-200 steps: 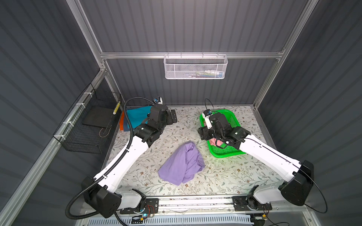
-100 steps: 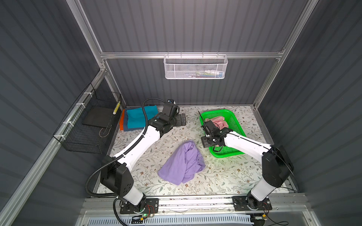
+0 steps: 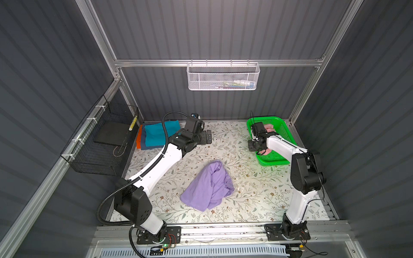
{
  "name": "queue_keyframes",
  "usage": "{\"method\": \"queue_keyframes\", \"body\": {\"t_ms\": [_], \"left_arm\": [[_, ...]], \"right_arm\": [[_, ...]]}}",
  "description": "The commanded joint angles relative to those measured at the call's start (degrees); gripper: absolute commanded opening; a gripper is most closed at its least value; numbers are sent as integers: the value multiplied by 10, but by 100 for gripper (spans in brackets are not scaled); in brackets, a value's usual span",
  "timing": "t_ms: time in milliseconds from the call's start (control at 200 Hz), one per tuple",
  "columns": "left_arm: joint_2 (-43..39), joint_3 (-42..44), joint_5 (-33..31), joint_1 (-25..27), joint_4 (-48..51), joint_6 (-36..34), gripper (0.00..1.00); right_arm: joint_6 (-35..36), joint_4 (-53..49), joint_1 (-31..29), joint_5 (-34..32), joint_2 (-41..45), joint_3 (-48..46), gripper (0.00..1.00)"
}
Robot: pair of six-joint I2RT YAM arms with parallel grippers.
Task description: Fold and stack the t-shirts
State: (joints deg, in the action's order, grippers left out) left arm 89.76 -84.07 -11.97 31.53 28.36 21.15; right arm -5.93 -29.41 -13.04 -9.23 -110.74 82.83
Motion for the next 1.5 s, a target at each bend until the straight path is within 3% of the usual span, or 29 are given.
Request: {"method": "queue_keyframes", "body": {"t_ms": [0,345,575,716,811,876,971,1131,1311,1491], "left_arm": [[1,1,-16,-5,15,-8,100],[18,-1,-27,-7,30,6,100],[24,10,-28,-7,38,23,100],[29,7,-24,-7,58,28,100],[27,15,-19,-7,62,34,100],[26,23,-14,-7,63,36,100],[26,40,1,-2,76,38,100],[22,73,6,44,104,36,100],[2,135,47,84,104,38,100],[-4,235,115,102,48,81,96]], "right_arm": [[41,1,39,11,-27,41,7],[127,-8,112,14,-101,127,6],[162,-26,129,12,-155,212,9],[164,-52,131,19,-180,274,15],[140,-63,130,45,-166,286,32],[113,-58,126,57,-131,266,45],[67,-31,115,71,-54,201,56],[-20,10,79,68,125,59,67],[-51,13,-11,53,295,-79,67],[-114,-8,-93,142,386,-211,67]]}}
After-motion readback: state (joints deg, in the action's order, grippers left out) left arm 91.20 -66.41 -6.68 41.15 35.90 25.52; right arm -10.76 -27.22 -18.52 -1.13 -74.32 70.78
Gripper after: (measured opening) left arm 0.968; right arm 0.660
